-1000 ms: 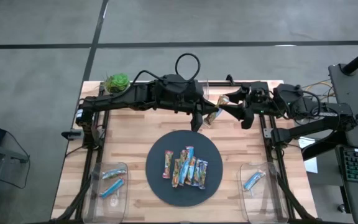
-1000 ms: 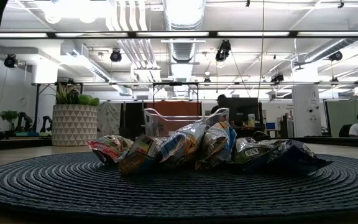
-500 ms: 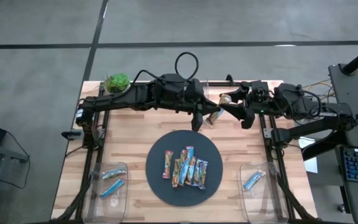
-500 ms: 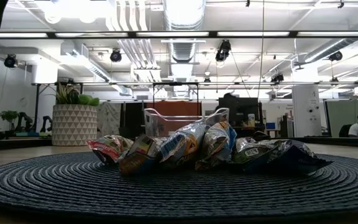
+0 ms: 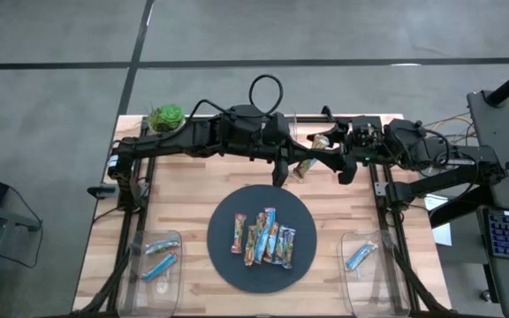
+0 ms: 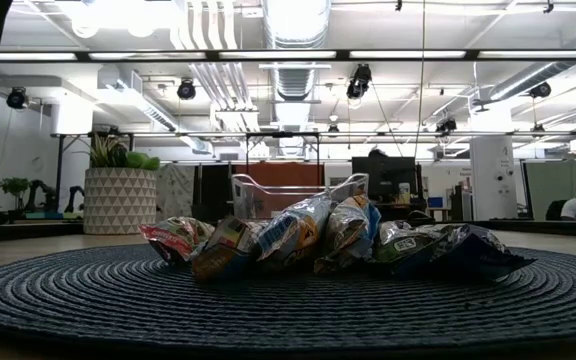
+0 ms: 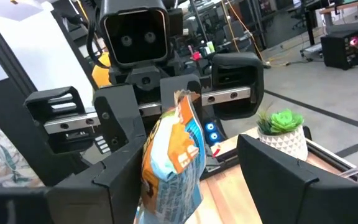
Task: Pick and place Granola Bars by type
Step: Put the yellow granola bar into the bottom right transparent bin
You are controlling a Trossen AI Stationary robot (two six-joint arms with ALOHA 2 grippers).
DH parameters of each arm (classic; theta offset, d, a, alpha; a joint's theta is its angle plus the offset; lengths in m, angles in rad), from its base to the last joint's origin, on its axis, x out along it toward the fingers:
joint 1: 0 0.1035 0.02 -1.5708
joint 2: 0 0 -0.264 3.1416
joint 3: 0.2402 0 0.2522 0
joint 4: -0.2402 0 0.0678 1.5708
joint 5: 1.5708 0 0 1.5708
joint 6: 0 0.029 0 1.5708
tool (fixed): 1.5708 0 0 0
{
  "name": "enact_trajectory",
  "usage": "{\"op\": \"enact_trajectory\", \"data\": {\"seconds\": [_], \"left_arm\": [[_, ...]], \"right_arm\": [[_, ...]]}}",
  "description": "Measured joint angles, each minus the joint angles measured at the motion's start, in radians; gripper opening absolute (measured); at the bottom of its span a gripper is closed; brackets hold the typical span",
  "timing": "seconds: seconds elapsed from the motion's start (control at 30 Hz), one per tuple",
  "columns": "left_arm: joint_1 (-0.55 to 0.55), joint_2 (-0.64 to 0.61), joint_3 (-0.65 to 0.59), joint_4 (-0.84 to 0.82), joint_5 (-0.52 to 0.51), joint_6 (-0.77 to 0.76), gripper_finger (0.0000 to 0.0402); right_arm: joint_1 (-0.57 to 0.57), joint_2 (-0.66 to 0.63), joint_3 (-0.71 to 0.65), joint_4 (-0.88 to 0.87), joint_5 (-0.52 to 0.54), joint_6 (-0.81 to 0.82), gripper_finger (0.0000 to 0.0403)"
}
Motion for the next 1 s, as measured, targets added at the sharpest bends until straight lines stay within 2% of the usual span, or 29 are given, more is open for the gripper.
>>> {"op": "enact_trajectory", "data": {"seconds": [0.2,1.0], "left_arm": [[0.0,0.0,0.0,-0.003,0.0,-0.002,0.0012],[0.0,0.0,0.0,-0.009,-0.002,-0.004,0.0012]], "right_arm": [[0.0,-0.002,0.0,0.001,0.0,-0.006,0.0235],[0.001,-0.024,0.001,0.006,0.0,-0.02,0.0182]]}}
